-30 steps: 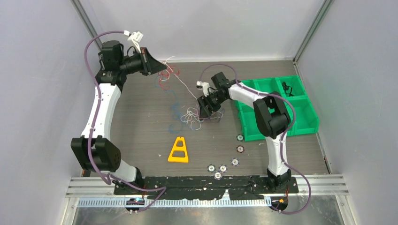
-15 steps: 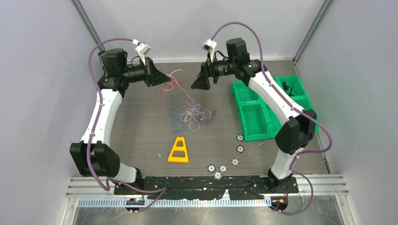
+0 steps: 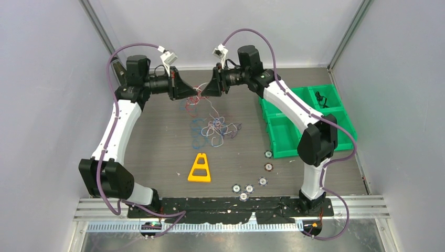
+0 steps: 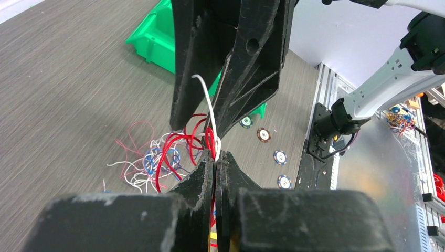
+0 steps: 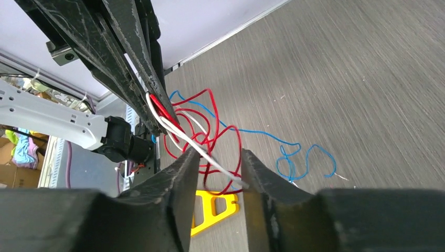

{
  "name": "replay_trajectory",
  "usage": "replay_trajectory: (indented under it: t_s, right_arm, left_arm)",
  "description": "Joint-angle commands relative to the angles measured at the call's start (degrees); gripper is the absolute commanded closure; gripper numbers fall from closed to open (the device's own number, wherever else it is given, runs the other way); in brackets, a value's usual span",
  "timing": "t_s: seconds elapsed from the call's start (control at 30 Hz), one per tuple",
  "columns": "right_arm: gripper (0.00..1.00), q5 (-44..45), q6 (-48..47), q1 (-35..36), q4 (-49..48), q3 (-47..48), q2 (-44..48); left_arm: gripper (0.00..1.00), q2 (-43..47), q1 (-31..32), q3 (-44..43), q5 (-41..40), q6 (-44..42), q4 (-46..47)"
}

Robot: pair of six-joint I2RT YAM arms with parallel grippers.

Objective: Untangle the cables

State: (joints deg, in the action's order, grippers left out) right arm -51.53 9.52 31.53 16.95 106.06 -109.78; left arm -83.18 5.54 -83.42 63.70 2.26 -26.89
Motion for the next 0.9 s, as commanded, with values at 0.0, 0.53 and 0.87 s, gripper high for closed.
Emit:
replay_trajectory:
  t_s: [0.0,0.53,0.87]
  right_arm:
    - [0.70,0.93,-1.90,0.20,-1.79,-0.16,1.47]
    - [0.95,1.64,-9.20,-2.34,4.63,-1.71,7.16]
    - [0.95,6.89,-0.85,-4.48,-0.73,12.67,6.22]
  left_arm:
    - [1.00,2.25,0.09,-1.04,1.60,-1.28,0.19]
    - [1.00,2.22,-5.00,0.59,-2.05,-13.18,-7.38]
    - [0.58,1.74,-12.16,8.12,-12.94,-29.11,-16.35]
